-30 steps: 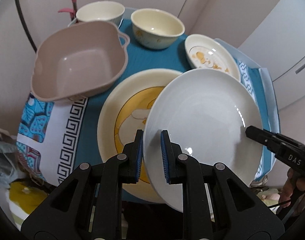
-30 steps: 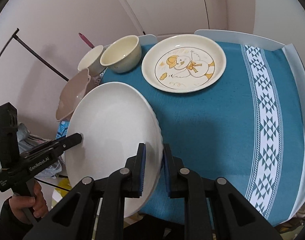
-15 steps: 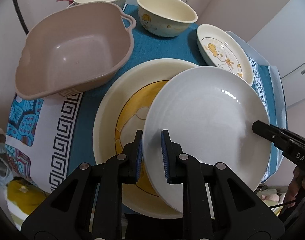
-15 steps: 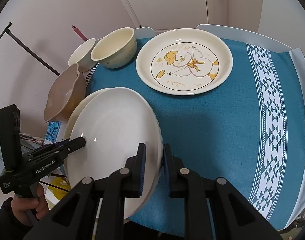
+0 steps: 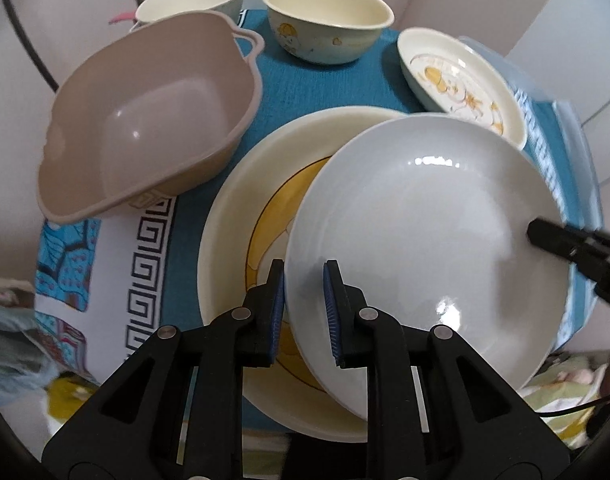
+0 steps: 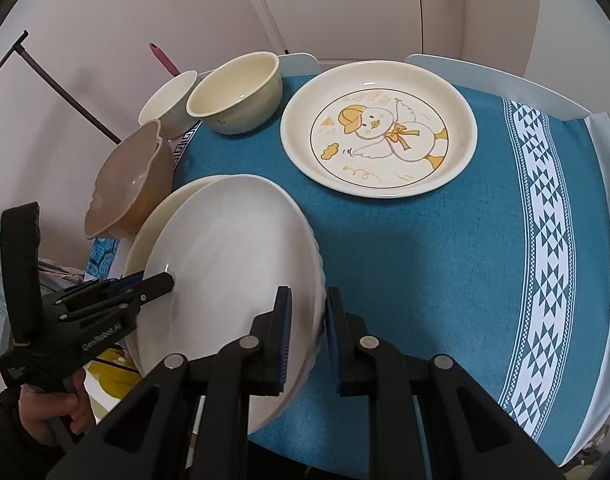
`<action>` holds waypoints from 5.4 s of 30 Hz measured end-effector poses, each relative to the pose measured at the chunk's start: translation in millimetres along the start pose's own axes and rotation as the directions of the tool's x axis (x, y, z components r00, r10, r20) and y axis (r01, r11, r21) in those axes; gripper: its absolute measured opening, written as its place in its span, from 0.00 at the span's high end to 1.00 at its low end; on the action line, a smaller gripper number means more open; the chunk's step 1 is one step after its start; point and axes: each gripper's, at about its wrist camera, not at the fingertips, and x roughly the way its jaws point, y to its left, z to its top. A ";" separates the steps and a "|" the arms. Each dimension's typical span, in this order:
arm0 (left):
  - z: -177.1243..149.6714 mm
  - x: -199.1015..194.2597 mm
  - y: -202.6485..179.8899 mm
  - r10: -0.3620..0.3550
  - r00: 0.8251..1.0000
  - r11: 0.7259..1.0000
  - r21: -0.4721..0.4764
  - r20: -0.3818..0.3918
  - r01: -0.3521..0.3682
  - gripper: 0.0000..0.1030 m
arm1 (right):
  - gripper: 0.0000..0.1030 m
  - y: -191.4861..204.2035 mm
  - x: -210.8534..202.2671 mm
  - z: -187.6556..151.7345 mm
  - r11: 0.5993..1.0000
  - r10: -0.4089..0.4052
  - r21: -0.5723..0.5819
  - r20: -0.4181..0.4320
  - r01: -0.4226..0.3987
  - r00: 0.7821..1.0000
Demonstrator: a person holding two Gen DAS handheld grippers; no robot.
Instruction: Organize plates and bowls
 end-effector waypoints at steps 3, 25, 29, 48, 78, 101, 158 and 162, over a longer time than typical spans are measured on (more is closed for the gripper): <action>-0.9 -1.7 -2.3 0.034 0.999 0.999 0.032 0.007 -0.034 0.84 | 0.85 1.6 1.3 0.7 1.000 -0.006 -0.008 0.000 0.006 1.000; 0.3 -24.7 1.0 0.197 0.976 0.969 0.130 0.098 -0.208 0.84 | 0.85 26.6 19.8 -5.6 0.990 -0.059 -0.125 0.017 0.061 0.998; -1.4 -24.9 0.4 0.200 0.975 0.969 0.128 0.100 -0.211 0.84 | 0.85 25.2 20.8 -5.6 0.991 -0.056 -0.119 0.019 0.057 0.998; 27.7 -147.4 -25.7 0.085 0.908 0.983 0.112 0.410 -0.143 0.00 | 0.00 16.9 -59.5 2.7 0.997 0.022 -0.076 0.244 -0.004 0.970; 126.1 15.6 -91.9 -0.113 0.990 0.943 -0.306 0.084 0.134 0.13 | 0.21 -145.6 -4.1 154.7 0.945 0.162 -0.280 -0.041 -0.168 0.986; 124.9 62.1 -96.2 -0.023 1.000 0.950 -0.311 -0.010 0.018 0.85 | 0.86 -154.4 75.0 165.8 0.910 0.251 -0.298 -0.156 -0.287 0.955; 5.4 -54.4 21.1 -0.216 0.976 0.974 0.071 -0.022 0.217 0.85 | 0.87 23.6 -19.9 -18.6 0.998 -0.027 0.060 0.095 0.021 0.995; 0.2 -40.9 22.0 -0.216 0.975 0.973 0.078 -0.047 0.219 0.85 | 0.87 20.5 -14.2 -22.5 0.997 -0.052 0.067 0.084 0.047 0.995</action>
